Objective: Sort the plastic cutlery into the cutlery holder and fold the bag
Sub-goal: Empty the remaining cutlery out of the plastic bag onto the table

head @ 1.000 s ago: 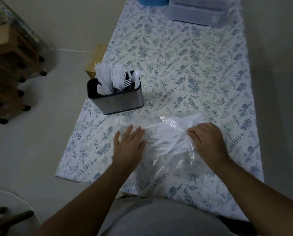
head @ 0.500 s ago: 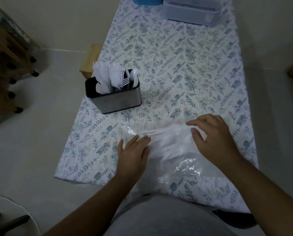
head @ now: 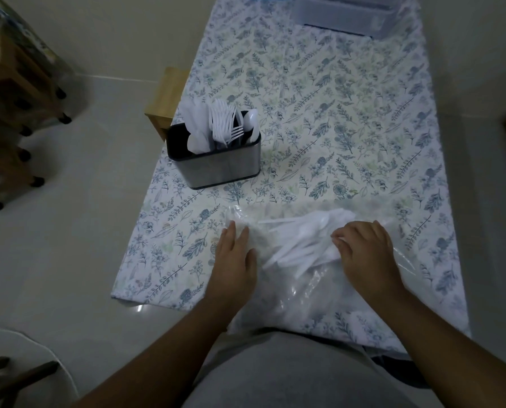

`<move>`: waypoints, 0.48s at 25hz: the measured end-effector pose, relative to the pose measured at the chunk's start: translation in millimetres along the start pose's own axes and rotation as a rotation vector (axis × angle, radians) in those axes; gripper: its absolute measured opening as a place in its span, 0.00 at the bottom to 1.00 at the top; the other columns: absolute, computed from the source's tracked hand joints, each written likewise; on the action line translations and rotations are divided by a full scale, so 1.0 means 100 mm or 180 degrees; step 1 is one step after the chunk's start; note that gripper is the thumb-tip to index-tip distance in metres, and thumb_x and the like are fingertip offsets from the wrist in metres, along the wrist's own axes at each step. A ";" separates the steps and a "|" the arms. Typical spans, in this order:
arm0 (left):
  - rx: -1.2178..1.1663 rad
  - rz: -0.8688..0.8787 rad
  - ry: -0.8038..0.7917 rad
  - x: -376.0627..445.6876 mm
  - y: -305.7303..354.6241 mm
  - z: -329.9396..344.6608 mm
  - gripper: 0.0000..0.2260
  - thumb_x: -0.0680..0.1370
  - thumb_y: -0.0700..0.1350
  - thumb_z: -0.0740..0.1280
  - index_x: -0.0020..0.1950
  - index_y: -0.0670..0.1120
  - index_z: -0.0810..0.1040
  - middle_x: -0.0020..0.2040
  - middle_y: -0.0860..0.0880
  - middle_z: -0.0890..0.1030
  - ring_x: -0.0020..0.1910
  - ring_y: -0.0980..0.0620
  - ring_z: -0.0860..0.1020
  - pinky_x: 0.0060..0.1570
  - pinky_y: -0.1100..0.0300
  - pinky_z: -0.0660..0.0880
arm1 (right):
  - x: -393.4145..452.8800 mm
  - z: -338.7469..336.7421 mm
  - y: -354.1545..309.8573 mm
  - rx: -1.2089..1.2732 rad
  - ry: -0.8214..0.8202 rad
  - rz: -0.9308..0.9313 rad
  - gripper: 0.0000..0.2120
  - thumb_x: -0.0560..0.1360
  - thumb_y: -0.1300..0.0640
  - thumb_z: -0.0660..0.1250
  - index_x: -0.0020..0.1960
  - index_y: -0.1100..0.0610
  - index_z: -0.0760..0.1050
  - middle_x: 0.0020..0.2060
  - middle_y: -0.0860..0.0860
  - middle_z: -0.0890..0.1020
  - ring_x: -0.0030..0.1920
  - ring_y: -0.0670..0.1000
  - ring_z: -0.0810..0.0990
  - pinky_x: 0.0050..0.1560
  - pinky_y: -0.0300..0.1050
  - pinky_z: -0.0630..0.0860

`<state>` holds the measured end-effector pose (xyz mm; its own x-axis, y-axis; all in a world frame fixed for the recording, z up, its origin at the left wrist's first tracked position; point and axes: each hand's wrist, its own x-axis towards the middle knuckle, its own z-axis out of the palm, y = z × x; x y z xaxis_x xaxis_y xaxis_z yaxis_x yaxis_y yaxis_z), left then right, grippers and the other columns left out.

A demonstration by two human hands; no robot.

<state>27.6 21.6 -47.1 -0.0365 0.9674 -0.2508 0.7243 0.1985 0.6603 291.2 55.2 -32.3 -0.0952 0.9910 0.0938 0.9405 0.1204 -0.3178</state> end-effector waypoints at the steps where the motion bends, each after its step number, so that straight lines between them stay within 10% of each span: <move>1: -0.0056 0.0029 -0.0005 0.02 0.00 0.02 0.22 0.85 0.46 0.56 0.80 0.48 0.61 0.83 0.46 0.49 0.81 0.47 0.45 0.80 0.49 0.48 | 0.05 -0.04 -0.01 0.0090 0.0082 0.0011 0.14 0.79 0.52 0.59 0.50 0.56 0.82 0.46 0.53 0.82 0.50 0.60 0.79 0.66 0.50 0.64; 12: -0.0444 0.0263 -0.0102 -0.01 0.10 0.18 0.26 0.84 0.40 0.56 0.82 0.48 0.54 0.82 0.47 0.50 0.81 0.50 0.46 0.80 0.52 0.49 | 0.43 -0.79 -0.57 0.0403 0.0596 -0.0914 0.06 0.74 0.59 0.71 0.49 0.53 0.85 0.41 0.49 0.81 0.45 0.54 0.74 0.48 0.47 0.64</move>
<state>46.9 20.1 -53.1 0.0427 0.9762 -0.2125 0.6212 0.1406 0.7709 259.3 85.9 64.2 -0.2771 0.8895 0.3634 0.8352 0.4100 -0.3666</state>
